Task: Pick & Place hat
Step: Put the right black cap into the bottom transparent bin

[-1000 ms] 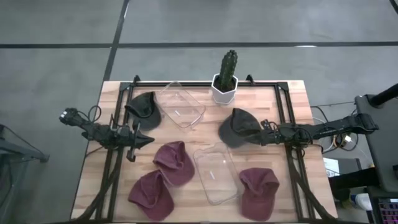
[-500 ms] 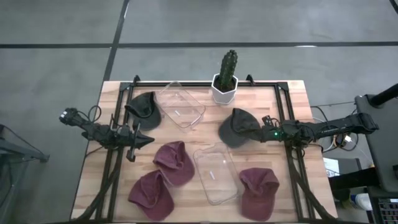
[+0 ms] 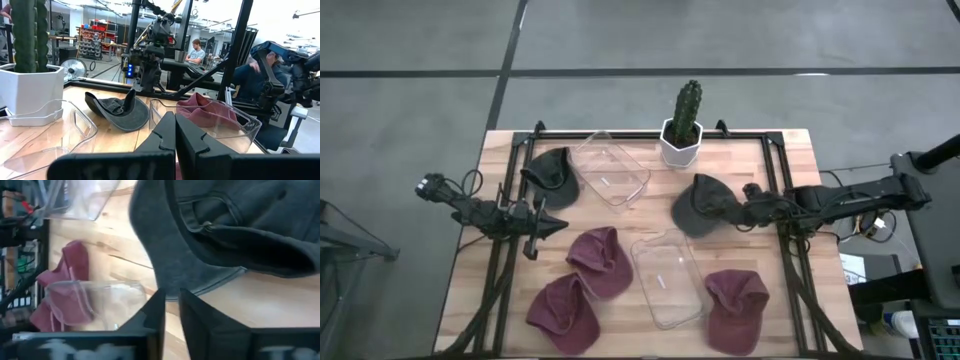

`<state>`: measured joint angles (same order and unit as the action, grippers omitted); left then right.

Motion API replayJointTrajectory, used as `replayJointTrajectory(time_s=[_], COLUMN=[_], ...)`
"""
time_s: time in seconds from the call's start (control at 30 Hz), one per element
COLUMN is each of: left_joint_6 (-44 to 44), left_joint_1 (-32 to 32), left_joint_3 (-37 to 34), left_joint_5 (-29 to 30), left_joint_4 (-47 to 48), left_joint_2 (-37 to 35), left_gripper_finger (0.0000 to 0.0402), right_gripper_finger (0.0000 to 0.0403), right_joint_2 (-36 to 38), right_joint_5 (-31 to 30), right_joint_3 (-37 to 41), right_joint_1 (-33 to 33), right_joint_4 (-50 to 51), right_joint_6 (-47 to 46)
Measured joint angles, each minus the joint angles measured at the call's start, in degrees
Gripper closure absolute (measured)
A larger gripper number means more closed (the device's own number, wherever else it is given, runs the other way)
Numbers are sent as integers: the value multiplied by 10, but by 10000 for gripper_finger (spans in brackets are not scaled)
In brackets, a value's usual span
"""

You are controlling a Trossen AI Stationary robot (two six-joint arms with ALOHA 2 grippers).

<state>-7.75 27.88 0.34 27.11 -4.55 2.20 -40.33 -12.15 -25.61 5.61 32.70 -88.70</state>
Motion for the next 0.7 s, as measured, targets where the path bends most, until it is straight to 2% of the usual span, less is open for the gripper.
replayJointTrajectory(time_s=[0.07,0.2,0.27,0.33,0.4,0.57,0.7], left_joint_6=[0,0,0,0,0,-9,2], left_joint_1=[0,0,0,0,0,0,0], left_joint_3=[0,0,0,0,0,0,0], left_joint_5=[0,0,0,0,0,0,0], left_joint_4=[-3,-7,-8,-9,-9,-9,-9], left_joint_2=[0,0,0,0,0,0,0], left_gripper_finger=[401,401,401,401,401,401,401], right_gripper_finger=[297,222,194,174,162,159,173], right_joint_2=[-8,-27,-38,-54,-71,-113,-136], right_joint_5=[17,102,101,71,50,45,30], right_joint_3=[7,19,20,21,26,57,94], right_joint_1=[0,11,19,21,18,18,14], right_joint_4=[1,-50,-67,-60,-59,-72,-165], right_joint_6=[-39,-76,-90,-105,-118,-133,-133])
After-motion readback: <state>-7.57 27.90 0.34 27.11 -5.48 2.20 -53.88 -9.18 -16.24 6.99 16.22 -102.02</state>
